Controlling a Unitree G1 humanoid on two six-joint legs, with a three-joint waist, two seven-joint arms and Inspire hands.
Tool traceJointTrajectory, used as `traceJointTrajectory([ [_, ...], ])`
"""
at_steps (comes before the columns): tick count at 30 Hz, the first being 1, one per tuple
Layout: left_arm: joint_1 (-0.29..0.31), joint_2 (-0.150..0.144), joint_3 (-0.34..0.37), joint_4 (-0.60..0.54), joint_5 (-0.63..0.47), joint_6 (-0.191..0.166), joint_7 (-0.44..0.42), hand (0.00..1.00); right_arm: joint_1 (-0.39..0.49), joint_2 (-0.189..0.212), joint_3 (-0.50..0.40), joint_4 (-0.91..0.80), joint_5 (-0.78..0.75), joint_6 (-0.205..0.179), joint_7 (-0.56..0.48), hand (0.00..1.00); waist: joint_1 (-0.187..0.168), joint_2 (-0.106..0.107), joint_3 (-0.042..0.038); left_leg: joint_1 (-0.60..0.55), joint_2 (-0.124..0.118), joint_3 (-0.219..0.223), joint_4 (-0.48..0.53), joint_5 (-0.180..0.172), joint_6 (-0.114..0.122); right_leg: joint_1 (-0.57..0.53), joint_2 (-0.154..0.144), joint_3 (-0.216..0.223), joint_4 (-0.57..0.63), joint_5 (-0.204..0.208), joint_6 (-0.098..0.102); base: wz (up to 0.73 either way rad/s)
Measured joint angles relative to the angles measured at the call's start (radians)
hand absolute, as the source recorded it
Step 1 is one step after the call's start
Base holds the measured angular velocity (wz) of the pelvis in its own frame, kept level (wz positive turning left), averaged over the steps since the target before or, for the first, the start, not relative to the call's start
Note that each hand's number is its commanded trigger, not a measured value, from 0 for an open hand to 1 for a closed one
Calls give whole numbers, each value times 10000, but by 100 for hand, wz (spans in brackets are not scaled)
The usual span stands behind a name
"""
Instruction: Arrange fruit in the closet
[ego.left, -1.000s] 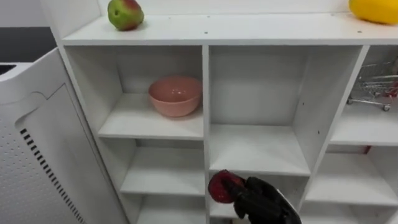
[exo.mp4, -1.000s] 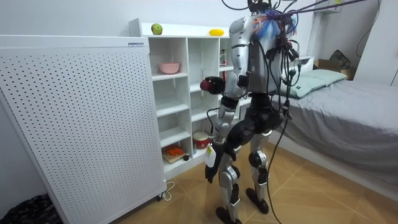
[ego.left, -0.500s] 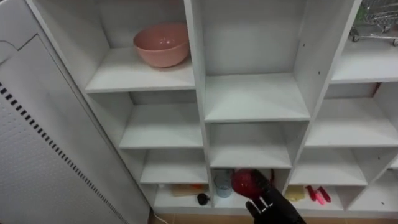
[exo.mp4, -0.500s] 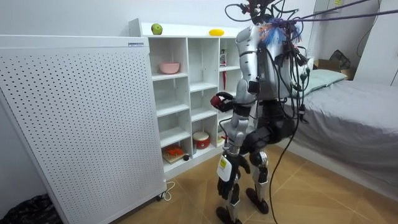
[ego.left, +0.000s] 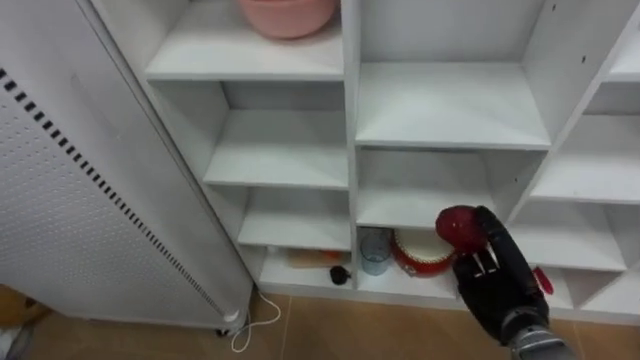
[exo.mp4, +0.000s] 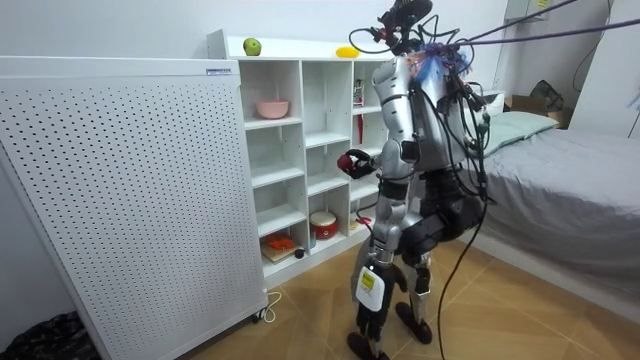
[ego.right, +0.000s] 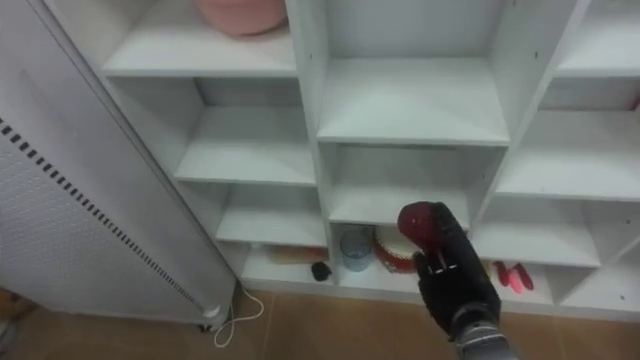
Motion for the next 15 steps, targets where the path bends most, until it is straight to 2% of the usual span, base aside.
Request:
traceJointTrajectory([
  [3, 18, 93, -12, -183, -203, 3, 179, 0, -232, -303, -166, -1, 212, -1, -135, 100, 123, -11, 0, -283, -131, 0, 158, -15, 30, -358, -78, 84, 289, -47, -2, 3],
  [5, 60, 148, -23, -270, -212, -8, 184, 0, -505, -329, -367, -2, 296, -23, -364, 100, 126, -8, -2, -452, -202, 23, 227, -22, 44, -575, -121, 195, 455, -112, 41, 6],
  [9, 353, 342, -193, -784, -412, -5, 192, 0, -918, -346, -366, -20, 552, -72, -758, 100, 146, 9, -8, -743, -170, -32, 412, -42, 62, -784, -168, 104, 572, -150, -2, 4],
  [15, 394, 365, -417, -1015, -578, -6, 168, 0, -1281, -400, -684, -101, 621, -353, -1309, 100, 429, 137, -35, -1149, -216, -113, 654, -84, 125, -1066, -299, -90, 751, -192, -6, 8],
])
